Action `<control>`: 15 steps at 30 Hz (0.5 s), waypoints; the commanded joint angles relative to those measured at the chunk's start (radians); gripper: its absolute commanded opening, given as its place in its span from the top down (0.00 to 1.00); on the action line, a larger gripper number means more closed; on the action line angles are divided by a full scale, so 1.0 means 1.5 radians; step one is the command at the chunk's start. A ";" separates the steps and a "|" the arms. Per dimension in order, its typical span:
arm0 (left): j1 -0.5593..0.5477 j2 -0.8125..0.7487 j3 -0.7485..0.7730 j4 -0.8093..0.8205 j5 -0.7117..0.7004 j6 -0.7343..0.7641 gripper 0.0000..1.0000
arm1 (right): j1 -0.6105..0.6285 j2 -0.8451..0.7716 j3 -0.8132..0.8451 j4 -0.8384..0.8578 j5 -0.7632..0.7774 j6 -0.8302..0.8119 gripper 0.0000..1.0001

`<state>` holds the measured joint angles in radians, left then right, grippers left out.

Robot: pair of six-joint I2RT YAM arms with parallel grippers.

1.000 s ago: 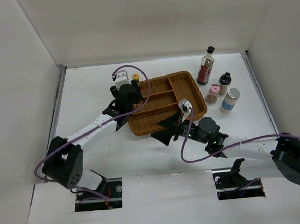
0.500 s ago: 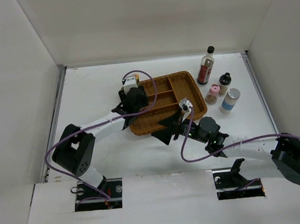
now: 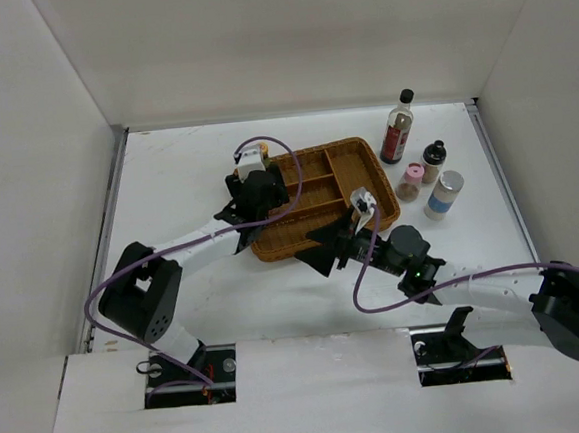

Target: Organize the condiment bottles

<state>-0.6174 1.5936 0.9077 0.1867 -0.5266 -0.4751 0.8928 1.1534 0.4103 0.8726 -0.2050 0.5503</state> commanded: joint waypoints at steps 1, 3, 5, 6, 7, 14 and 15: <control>0.003 -0.072 -0.018 0.057 0.007 0.002 0.26 | -0.007 -0.007 0.003 0.023 0.006 0.006 0.16; 0.005 -0.104 -0.034 0.057 0.011 0.002 0.22 | -0.007 -0.006 0.006 0.021 0.003 0.006 0.30; 0.007 -0.148 -0.061 0.064 0.014 0.002 0.18 | -0.007 -0.011 0.012 0.009 0.004 0.006 0.47; 0.008 -0.166 -0.072 0.069 0.016 0.002 0.16 | -0.007 -0.013 0.015 0.001 0.006 0.006 0.53; 0.010 -0.192 -0.091 0.078 0.020 0.002 0.14 | -0.007 -0.015 0.023 -0.015 0.008 0.006 0.61; 0.047 -0.401 -0.282 0.148 0.015 -0.049 0.05 | -0.004 -0.046 0.083 -0.182 0.096 -0.013 0.84; 0.055 -0.431 -0.311 0.152 0.013 -0.062 0.00 | -0.004 -0.060 0.092 -0.216 0.122 -0.020 0.84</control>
<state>-0.5606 1.0294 0.5293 0.3401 -0.5053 -0.5087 0.8890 1.1236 0.4770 0.6605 -0.1352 0.5503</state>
